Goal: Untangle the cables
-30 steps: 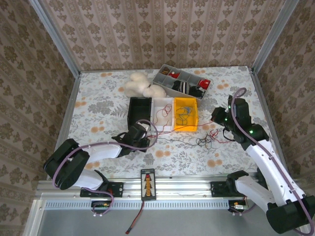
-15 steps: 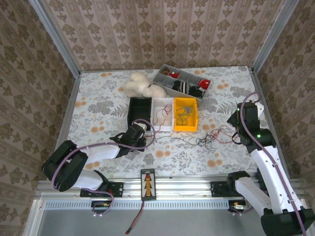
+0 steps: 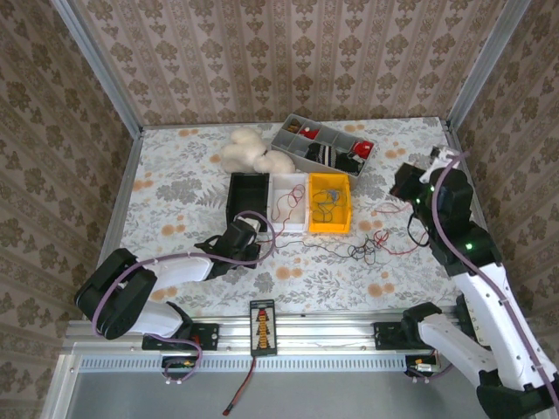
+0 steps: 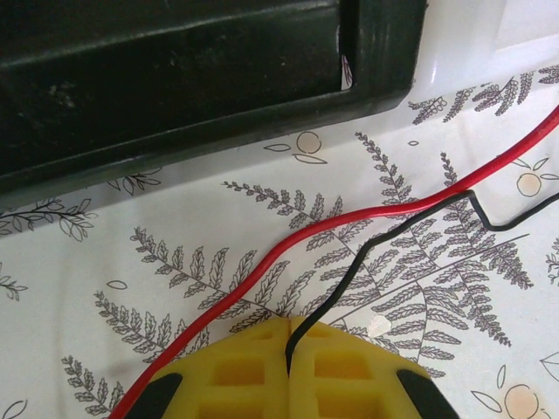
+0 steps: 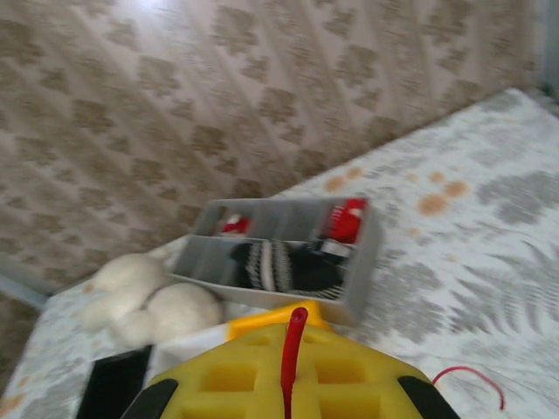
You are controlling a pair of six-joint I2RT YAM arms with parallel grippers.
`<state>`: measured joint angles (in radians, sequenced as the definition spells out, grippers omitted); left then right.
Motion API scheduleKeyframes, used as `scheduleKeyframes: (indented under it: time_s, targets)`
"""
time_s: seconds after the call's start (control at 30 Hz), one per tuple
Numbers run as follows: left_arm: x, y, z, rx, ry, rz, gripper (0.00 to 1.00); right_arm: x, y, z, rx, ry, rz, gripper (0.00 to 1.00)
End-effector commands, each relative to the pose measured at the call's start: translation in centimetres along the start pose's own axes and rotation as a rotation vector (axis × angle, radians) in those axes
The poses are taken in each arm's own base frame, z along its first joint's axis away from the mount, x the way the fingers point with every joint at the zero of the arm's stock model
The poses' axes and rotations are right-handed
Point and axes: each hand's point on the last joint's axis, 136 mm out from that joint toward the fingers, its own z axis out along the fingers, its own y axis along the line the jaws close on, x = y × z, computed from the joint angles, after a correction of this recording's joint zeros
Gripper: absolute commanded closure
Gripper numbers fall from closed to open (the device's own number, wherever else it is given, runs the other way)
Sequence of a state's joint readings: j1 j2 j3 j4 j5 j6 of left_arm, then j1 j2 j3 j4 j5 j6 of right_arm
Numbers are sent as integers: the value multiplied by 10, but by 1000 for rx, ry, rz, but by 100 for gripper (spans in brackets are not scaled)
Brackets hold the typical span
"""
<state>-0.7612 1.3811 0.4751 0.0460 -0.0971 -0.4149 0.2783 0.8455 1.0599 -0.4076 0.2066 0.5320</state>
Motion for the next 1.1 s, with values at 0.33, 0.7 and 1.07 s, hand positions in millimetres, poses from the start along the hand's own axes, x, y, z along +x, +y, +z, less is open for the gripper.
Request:
scheduleKeyframes:
  time_s: [0.33, 0.7, 1.07]
  targets:
    - [16, -1, 5, 7, 58, 24, 100, 38, 126, 84, -317, 176, -99, 100]
    - [17, 2, 5, -12, 68, 38, 100, 84, 173, 113, -433, 318, -152, 100]
    - [15, 0, 5, -3, 63, 38, 100, 121, 181, 84, -461, 402, -232, 100]
